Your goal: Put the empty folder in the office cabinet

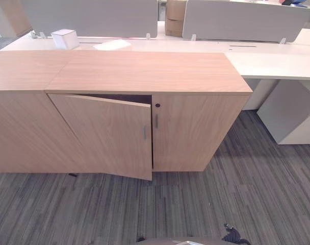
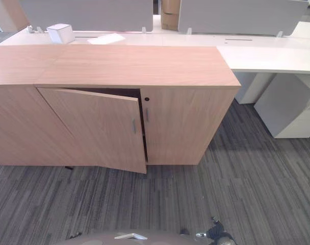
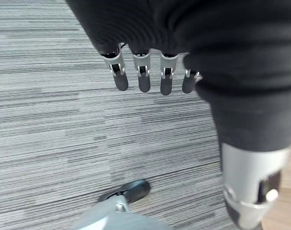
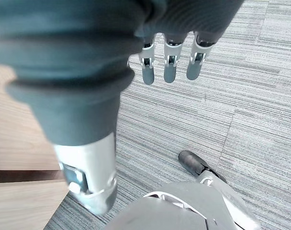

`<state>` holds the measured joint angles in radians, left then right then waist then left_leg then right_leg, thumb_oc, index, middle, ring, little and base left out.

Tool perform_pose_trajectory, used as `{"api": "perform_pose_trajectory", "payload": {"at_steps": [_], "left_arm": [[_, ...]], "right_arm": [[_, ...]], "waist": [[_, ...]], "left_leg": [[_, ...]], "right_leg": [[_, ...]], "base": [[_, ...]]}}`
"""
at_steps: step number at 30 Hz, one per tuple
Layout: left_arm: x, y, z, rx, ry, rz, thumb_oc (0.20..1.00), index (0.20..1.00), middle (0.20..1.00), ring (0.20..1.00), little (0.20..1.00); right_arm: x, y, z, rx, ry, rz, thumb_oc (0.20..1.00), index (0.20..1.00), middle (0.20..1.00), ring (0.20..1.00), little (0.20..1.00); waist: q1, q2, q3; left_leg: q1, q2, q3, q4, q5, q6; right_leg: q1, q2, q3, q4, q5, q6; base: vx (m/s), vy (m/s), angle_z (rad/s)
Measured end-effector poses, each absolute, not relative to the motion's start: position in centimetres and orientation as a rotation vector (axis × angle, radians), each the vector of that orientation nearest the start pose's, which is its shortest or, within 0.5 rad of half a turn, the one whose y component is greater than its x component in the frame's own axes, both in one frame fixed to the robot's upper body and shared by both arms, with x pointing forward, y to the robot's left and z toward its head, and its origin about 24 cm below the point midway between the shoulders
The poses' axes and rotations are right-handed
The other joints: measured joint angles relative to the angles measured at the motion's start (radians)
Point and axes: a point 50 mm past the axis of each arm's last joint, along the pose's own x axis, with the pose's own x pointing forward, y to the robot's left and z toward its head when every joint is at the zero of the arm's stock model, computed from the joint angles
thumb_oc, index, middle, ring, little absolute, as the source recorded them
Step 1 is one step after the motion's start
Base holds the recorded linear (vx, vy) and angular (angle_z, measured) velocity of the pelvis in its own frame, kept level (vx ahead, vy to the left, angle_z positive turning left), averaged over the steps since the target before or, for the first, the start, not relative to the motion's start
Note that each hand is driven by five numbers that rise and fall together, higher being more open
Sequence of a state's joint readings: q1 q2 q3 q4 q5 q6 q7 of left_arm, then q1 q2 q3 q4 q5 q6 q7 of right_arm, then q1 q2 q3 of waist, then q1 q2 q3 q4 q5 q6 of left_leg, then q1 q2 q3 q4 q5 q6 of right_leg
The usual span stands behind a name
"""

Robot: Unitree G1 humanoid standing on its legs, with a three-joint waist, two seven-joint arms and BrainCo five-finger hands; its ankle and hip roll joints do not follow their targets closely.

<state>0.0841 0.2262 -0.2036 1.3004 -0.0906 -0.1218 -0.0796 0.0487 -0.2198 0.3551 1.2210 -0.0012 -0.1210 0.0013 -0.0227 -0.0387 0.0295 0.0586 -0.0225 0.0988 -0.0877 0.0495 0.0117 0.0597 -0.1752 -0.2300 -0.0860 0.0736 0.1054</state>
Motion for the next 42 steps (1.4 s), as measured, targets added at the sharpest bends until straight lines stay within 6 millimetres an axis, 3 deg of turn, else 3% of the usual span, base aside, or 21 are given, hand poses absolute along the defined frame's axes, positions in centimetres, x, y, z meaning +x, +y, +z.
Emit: {"api": "perform_pose_trajectory", "payload": {"at_steps": [6, 11, 15, 42], "left_arm": [[5.5, 21.3, -17.0, 0.189, 1.258, -0.100, 1.000, 1.000, 1.000, 1.000, 1.000], [3.9, 21.8, -17.2, 0.210, 1.326, -0.098, 1.000, 1.000, 1.000, 1.000, 1.000], [1.8, 22.0, -17.4, 0.200, 1.395, -0.083, 1.000, 1.000, 1.000, 1.000, 1.000], [2.1, 21.9, -17.4, 0.198, 1.387, -0.085, 1.000, 1.000, 1.000, 1.000, 1.000]], "right_arm": [[8.2, -20.2, -16.7, -0.402, 1.169, 0.238, 1.000, 1.000, 1.000, 1.000, 1.000], [8.0, -20.1, -16.7, -0.417, 1.176, 0.266, 1.000, 1.000, 1.000, 1.000, 1.000], [6.8, -20.2, -17.0, -0.412, 1.224, 0.267, 1.000, 1.000, 1.000, 1.000, 1.000], [5.9, -20.5, -17.0, -0.437, 1.244, 0.282, 1.000, 1.000, 1.000, 1.000, 1.000]], "waist": [[0.001, 0.022, -0.029], [0.004, 0.017, -0.044], [0.006, 0.002, -0.059], [0.022, 0.024, -0.062]], "left_leg": [[0.011, 0.016, -0.001, 0.008, -0.002, -0.009], [0.031, 0.031, 0.002, 0.000, -0.012, -0.019], [0.030, 0.045, 0.001, 0.000, -0.018, -0.027], [0.023, 0.064, -0.013, 0.000, -0.009, -0.035]], "right_leg": [[0.012, 0.017, -0.004, 0.003, -0.004, -0.007], [0.031, 0.031, -0.001, 0.000, -0.018, -0.017], [0.031, 0.040, -0.002, -0.003, -0.025, -0.025], [0.029, 0.060, -0.011, -0.004, -0.031, -0.034]], "base": [[0.03, 0.042, 0.01], [0.02, 0.015, -0.01], [0.00, 0.000, 0.00], [0.00, 0.000, 0.00]]}}
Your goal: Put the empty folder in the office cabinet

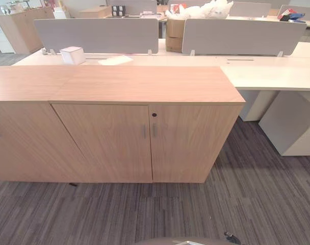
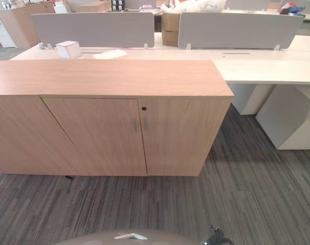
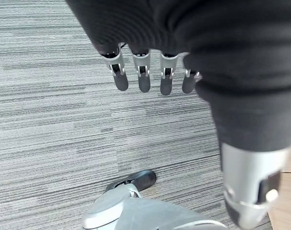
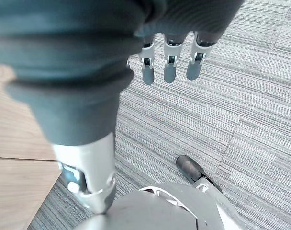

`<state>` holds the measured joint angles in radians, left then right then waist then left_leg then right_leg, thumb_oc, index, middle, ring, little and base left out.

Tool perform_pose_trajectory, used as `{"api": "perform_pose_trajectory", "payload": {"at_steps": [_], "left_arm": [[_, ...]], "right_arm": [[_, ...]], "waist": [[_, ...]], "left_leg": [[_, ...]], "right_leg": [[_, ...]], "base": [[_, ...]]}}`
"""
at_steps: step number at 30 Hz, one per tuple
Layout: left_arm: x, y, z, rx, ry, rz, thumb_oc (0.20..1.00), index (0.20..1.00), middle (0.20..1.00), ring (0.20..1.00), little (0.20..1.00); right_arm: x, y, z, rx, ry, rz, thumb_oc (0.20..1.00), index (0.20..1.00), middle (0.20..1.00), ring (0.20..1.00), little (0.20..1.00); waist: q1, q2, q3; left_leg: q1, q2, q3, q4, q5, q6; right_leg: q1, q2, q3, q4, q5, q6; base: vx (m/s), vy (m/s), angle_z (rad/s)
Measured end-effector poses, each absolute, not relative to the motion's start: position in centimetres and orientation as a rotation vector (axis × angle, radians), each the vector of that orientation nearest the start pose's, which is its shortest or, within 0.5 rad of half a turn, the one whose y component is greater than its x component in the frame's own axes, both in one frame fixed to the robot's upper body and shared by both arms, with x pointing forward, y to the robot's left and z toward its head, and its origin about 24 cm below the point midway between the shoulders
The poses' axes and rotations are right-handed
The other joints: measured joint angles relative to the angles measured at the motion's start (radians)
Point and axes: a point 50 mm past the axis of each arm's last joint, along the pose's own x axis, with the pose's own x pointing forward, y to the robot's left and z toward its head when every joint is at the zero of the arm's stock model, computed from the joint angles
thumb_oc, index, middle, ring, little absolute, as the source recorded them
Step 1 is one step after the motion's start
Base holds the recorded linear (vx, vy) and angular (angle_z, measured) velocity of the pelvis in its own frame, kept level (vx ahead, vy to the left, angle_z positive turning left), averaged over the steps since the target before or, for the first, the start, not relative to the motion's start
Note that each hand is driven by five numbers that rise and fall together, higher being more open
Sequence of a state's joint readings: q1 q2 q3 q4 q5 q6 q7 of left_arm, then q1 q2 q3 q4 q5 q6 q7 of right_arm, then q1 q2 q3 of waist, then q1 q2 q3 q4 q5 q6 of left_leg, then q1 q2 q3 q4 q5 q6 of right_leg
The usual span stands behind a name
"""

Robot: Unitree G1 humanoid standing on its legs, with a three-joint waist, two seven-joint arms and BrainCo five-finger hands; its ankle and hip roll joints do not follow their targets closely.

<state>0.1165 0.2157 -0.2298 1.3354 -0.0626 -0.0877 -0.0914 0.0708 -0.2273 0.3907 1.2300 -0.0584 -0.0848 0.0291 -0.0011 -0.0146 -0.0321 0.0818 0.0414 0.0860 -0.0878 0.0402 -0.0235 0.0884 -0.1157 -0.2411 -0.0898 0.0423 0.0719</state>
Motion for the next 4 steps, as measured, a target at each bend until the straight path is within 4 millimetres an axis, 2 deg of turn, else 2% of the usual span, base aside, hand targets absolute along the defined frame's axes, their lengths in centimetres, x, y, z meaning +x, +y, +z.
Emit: {"api": "perform_pose_trajectory", "payload": {"at_steps": [4], "left_arm": [[2.13, 21.86, -17.37, 0.198, 1.386, -0.085, 1.000, 1.000, 1.000, 1.000, 1.000]], "right_arm": [[5.89, -20.55, -17.05, -0.438, 1.246, 0.282, 1.000, 1.000, 1.000, 1.000, 1.000]], "waist": [[0.006, 0.002, 0.002]], "left_leg": [[-0.005, 0.004, -0.011, 0.000, 0.003, -0.006]], "right_leg": [[0.001, 0.004, -0.011, 0.000, -0.003, -0.004]], "base": [[0.02, -0.005, 0.08]]}}
